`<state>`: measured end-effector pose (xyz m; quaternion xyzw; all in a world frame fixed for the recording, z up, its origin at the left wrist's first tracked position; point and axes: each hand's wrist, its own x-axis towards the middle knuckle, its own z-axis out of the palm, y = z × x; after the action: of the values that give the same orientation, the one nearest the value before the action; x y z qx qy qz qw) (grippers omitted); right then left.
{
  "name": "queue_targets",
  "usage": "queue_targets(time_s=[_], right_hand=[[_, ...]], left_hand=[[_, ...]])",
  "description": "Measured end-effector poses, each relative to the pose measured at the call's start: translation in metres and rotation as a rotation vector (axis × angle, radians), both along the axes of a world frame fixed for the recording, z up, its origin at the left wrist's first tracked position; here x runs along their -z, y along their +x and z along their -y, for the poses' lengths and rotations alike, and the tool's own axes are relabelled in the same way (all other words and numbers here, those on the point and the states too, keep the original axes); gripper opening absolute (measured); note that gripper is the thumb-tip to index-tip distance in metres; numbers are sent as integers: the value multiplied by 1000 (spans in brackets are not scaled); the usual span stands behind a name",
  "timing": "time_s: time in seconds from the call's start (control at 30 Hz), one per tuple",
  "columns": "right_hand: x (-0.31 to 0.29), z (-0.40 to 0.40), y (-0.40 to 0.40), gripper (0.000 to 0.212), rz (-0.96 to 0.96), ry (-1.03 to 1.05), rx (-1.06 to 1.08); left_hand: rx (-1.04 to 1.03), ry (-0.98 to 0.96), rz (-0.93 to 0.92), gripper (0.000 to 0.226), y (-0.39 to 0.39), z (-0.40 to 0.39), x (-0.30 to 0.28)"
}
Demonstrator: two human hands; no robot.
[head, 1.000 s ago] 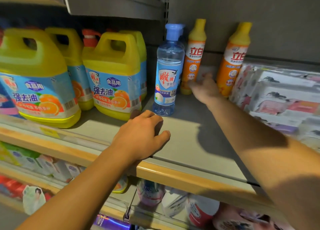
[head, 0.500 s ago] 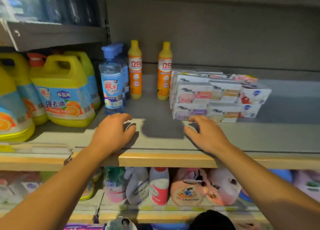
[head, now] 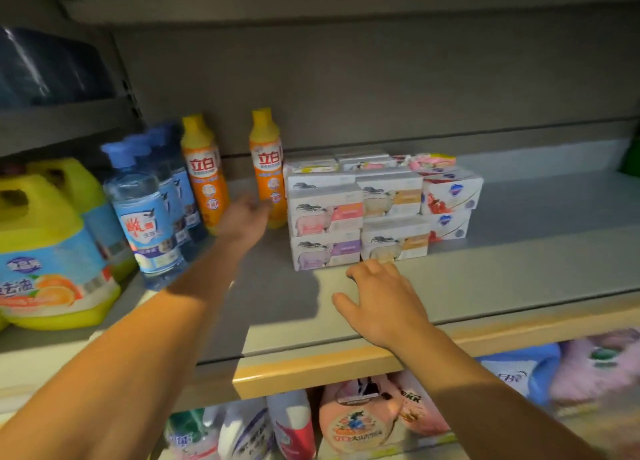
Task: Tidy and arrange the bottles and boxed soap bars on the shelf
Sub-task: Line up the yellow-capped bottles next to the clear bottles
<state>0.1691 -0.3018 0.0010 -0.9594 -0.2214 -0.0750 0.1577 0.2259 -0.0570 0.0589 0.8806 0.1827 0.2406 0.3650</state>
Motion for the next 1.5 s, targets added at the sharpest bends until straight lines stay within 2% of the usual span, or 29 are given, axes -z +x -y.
queue_targets(time_s=[0.17, 0.33, 0.6, 0.87, 1.07, 1.17, 1.2, 1.27, 1.37, 1.43, 1.5], right_hand=[[1, -2, 1, 56, 14, 20, 1], [2, -3, 2, 54, 19, 30, 13], [1, -4, 3, 53, -3, 38, 18], [-1, -4, 3, 55, -14, 18, 24], [0, -3, 1, 54, 9, 0, 23], [-5, -6, -5, 49, 100, -20, 22], [-8, -10, -8, 47, 135, 26, 0], [-19, -25, -17, 42, 94, 278, -88], [-50, -58, -33, 38, -255, 782, -227], [-72, -80, -40, 35, -488, 974, -311], [-85, -97, -41, 28, -706, 1142, -348]], left_hand=[[41, -247, 47, 60, 50, -15, 12], [111, -464, 175, 56, 82, -17, 31], [63, -249, 129, 50, 75, -19, 47], [130, -172, 85, 56, -8, -17, 51], [273, -198, 99, 49, -83, -8, 46], [343, -252, 77, 45, -121, -5, 43], [367, -266, 68, 46, -133, -5, 42], [408, -304, 56, 53, -157, -4, 38], [444, -379, 37, 55, -186, -2, 33], [424, -446, 39, 54, -200, 0, 30], [376, -593, 35, 61, -209, 2, 27]])
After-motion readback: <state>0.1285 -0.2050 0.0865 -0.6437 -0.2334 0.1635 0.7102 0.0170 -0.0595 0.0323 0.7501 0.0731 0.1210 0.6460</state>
